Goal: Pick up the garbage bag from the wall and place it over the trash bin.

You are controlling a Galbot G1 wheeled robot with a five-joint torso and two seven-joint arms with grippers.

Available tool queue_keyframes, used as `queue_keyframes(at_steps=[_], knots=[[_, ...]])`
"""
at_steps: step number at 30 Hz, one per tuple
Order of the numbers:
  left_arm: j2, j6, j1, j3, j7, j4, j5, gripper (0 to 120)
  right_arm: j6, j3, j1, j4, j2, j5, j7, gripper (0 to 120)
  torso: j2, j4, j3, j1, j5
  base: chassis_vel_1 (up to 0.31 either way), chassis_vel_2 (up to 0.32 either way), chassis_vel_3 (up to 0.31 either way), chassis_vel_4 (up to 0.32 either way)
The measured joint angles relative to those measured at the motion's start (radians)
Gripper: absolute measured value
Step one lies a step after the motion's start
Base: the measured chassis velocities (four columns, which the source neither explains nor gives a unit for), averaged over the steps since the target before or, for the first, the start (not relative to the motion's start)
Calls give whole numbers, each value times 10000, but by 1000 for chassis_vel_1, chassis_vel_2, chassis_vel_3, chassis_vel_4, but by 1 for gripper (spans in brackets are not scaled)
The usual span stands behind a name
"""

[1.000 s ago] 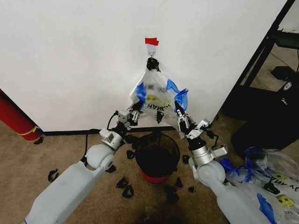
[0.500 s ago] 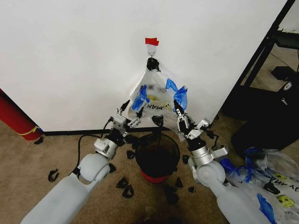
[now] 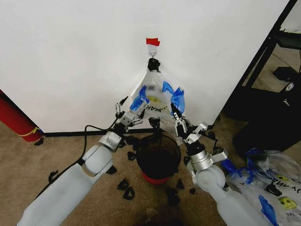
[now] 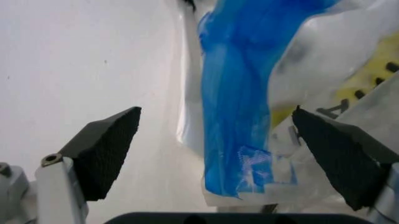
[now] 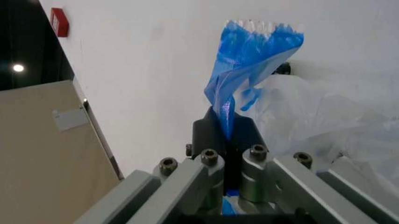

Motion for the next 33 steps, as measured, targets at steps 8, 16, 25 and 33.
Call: queue_keyframes(at_steps=[8, 16, 25, 33], knots=[[-137, 280, 16, 116, -657, 54, 3, 68, 15, 60, -35, 61, 4, -15, -3, 0, 0, 2, 0, 0, 0, 0, 0, 0, 0], [-257, 56, 56, 107, -1031, -101, -492, 38, 22, 62, -54, 61, -5, -30, 39, 0, 0, 2, -1, 0, 0, 0, 0, 0, 0], [-211, -629, 296, 17, -896, -401, -1429, 4, 46, 101, -54, 25, -69, -36, 69, 0, 0, 1, -1, 0, 0, 0, 0, 0, 0], [-123, -812, 905, -388, -818, -791, -1735, 0, 141, 215, -70, -218, -92, -58, 57, 0, 0, 3, -2, 0, 0, 0, 0, 0, 0]])
